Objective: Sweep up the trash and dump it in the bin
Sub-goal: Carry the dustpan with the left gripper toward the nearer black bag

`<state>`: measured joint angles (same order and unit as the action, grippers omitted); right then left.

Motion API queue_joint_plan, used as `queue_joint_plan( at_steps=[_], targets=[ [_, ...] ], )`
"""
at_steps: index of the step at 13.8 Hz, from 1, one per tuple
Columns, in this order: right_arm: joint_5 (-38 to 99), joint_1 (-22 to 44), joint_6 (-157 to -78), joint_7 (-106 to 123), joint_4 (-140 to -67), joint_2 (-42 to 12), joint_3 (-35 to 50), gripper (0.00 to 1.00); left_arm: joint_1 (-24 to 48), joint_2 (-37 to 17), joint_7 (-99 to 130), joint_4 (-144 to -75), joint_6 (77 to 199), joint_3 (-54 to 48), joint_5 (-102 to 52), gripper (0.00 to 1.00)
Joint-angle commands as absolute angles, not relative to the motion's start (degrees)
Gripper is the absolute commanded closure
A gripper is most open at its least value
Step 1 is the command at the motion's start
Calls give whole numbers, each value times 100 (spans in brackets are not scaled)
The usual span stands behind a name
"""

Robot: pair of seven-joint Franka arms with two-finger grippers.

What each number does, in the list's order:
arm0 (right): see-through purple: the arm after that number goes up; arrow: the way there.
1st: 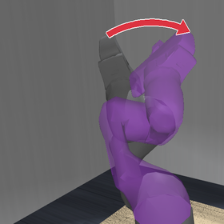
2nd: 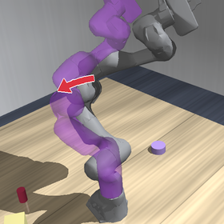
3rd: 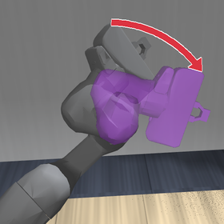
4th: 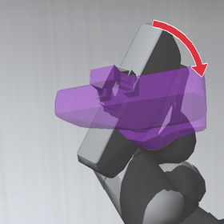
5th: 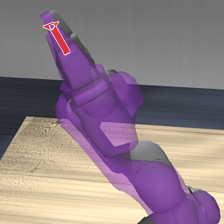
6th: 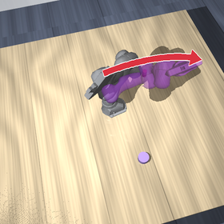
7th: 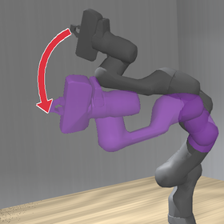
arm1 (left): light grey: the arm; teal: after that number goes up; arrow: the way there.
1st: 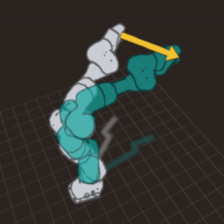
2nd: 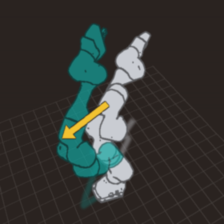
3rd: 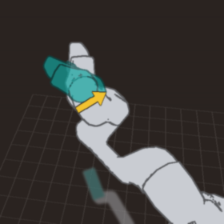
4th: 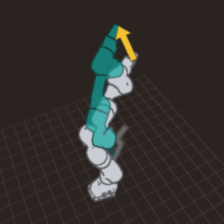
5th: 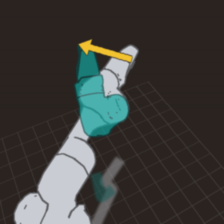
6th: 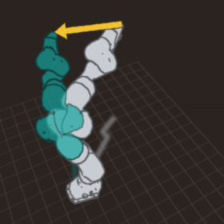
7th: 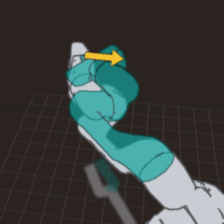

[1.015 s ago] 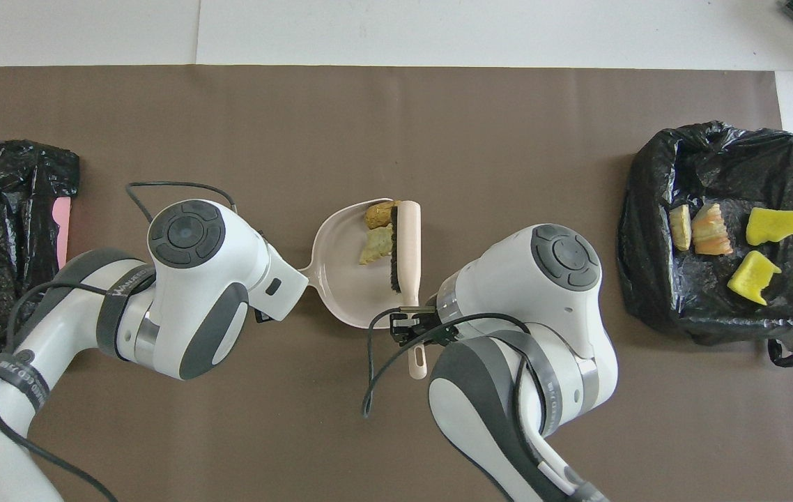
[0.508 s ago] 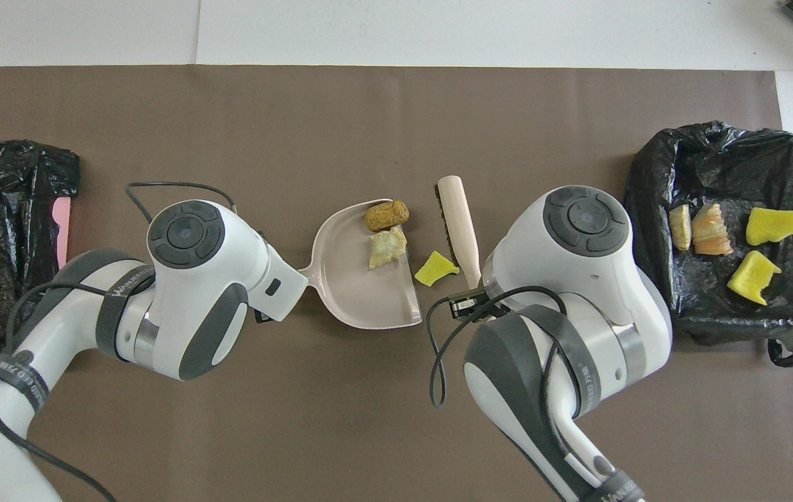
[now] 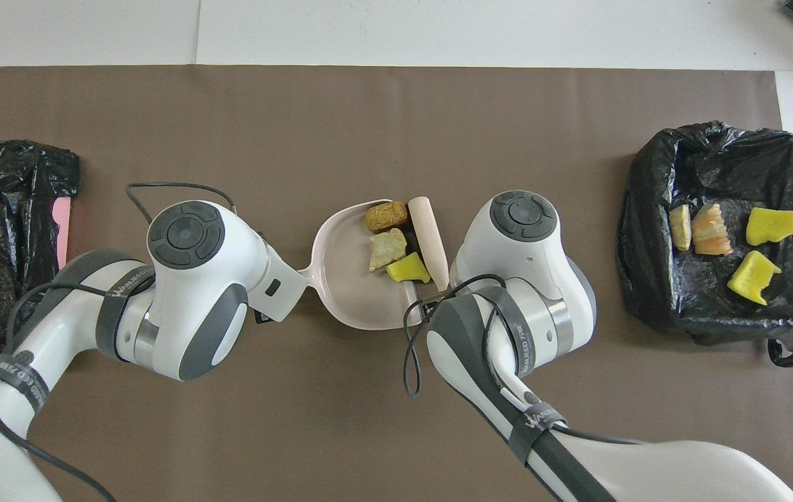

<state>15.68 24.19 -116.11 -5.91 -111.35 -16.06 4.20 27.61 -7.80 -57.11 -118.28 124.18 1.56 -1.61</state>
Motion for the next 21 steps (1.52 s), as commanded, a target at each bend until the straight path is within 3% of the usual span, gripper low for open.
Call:
queue_joint_plan(
  at_steps=[1, 6, 12, 16, 21],
  targets=[
    [2432, 2741, -12155, -764, -11453, -1433, 475, 100, 2716, -589, -5783, -12076, 12620, 132, -132, 100],
    [2339, 2812, -11657, -1509, -11259, -1328, 466, 100, 2637, -598, -5854, -12059, 12621, 132, -132, 100],
    [1566, 2716, -10355, -2678, -11250, -310, 431, 100, 2207, -607, -6747, -11821, 12464, 132, -176, 100],
    [1450, 3004, -10160, -3261, -11609, 140, 492, 100, 1251, -247, -8065, -11619, 11963, 132, -220, 100],
    [1529, 3822, -10775, -3735, -12655, 650, 501, 100, -234, 290, -9341, -11383, 11200, 167, -685, 100]
  ],
)
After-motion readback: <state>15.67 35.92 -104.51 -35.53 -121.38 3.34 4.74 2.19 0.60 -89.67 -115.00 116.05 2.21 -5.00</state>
